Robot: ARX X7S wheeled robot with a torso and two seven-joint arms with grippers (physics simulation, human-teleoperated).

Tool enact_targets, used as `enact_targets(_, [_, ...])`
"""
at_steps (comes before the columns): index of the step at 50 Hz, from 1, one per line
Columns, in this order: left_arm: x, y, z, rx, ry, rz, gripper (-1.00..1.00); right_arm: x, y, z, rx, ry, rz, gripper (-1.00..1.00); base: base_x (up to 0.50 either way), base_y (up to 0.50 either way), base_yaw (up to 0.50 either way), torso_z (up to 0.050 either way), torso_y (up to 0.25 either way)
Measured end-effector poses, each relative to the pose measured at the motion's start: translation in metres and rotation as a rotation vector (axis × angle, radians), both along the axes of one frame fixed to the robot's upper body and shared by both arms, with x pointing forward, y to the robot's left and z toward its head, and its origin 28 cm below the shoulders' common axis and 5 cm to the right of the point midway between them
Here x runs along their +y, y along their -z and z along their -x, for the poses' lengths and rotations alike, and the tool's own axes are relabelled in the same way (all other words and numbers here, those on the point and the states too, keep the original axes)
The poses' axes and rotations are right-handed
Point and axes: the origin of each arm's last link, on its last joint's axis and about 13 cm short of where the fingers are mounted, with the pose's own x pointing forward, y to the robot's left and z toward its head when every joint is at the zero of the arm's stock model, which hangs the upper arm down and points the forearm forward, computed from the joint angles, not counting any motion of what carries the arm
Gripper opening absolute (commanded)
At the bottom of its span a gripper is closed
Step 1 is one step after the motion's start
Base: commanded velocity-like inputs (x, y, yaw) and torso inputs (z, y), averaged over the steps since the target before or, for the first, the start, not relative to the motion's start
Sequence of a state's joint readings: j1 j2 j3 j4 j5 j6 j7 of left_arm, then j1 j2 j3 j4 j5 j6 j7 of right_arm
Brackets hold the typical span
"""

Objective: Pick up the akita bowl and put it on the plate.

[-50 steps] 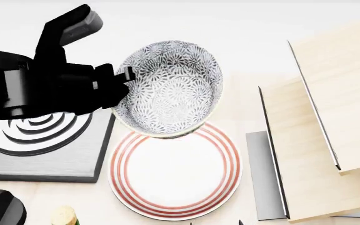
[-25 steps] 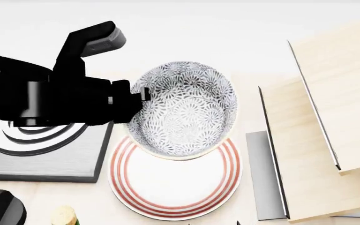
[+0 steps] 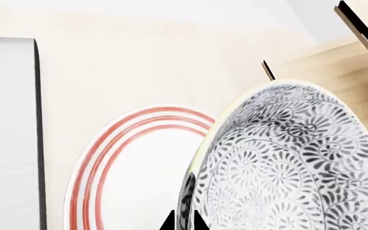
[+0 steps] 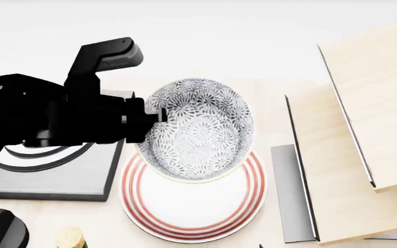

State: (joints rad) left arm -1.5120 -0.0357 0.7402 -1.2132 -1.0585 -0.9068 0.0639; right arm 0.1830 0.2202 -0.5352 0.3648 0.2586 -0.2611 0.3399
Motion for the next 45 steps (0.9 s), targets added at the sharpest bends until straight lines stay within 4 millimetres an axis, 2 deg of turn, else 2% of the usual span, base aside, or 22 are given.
enact_targets(40, [-0.001, 0.032, -0.003, -0.01, -0.043, -0.01, -1.0, 0.002, 0.003, 0.001, 0.009, -0.008, 0.002, 1.0, 0.0, 0.0, 0.0, 0.0, -0.004])
enact_targets(45, [-0.001, 0.035, -0.003, -0.017, -0.059, -0.02, -1.0, 0.003, 0.001, 0.0, -0.005, -0.015, -0.01, 1.0, 0.0, 0.0, 0.0, 0.0, -0.139])
